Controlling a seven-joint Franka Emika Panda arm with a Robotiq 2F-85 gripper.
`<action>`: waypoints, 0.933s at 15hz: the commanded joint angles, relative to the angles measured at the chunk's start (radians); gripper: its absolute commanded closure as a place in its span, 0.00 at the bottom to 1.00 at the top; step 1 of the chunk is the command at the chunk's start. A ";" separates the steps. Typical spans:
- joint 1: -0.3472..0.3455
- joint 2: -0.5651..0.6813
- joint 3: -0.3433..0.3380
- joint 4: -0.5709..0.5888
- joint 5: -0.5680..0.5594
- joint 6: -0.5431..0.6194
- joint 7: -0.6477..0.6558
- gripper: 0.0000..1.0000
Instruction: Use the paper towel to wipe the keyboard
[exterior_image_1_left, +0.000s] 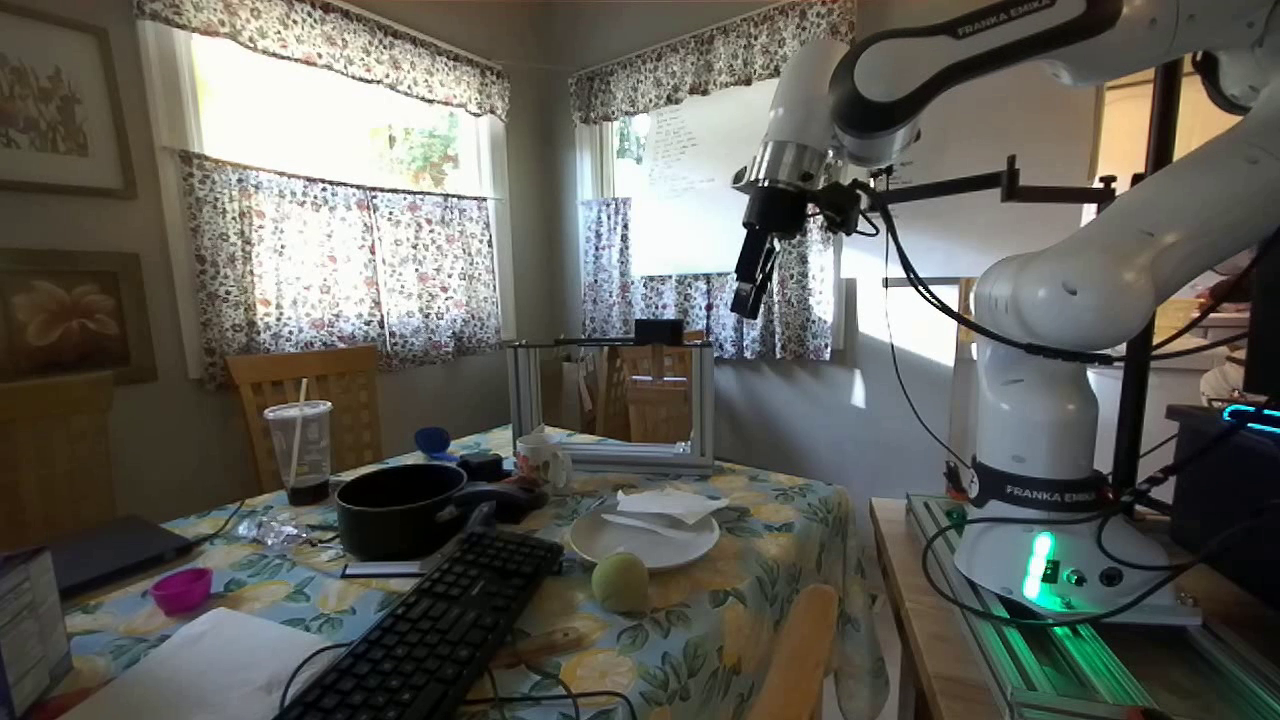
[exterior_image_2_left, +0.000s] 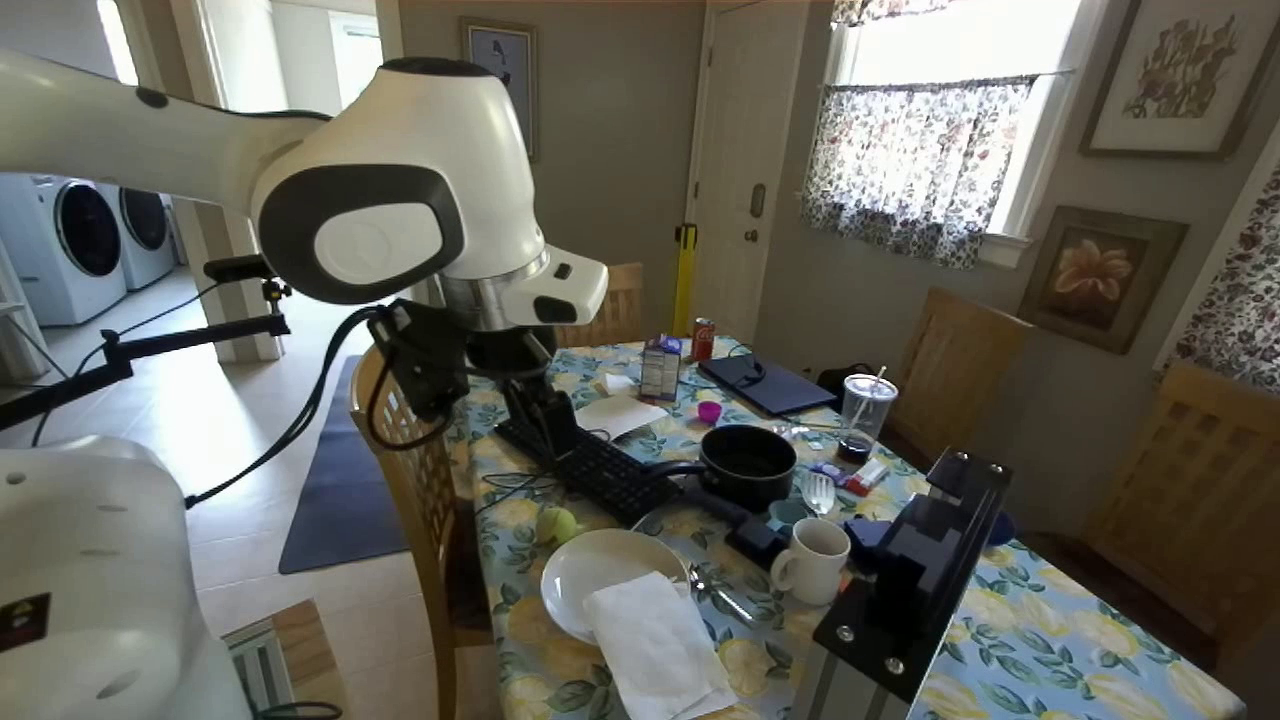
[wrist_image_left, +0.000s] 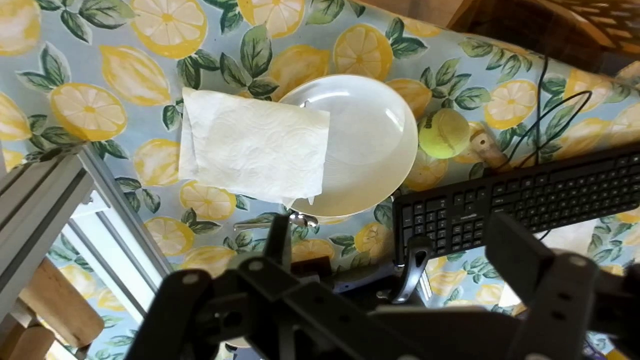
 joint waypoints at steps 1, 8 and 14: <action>-0.020 0.096 0.004 0.017 0.010 0.086 0.009 0.00; -0.052 0.381 0.078 0.040 -0.044 0.338 0.059 0.00; -0.126 0.671 0.150 0.107 -0.147 0.500 0.180 0.00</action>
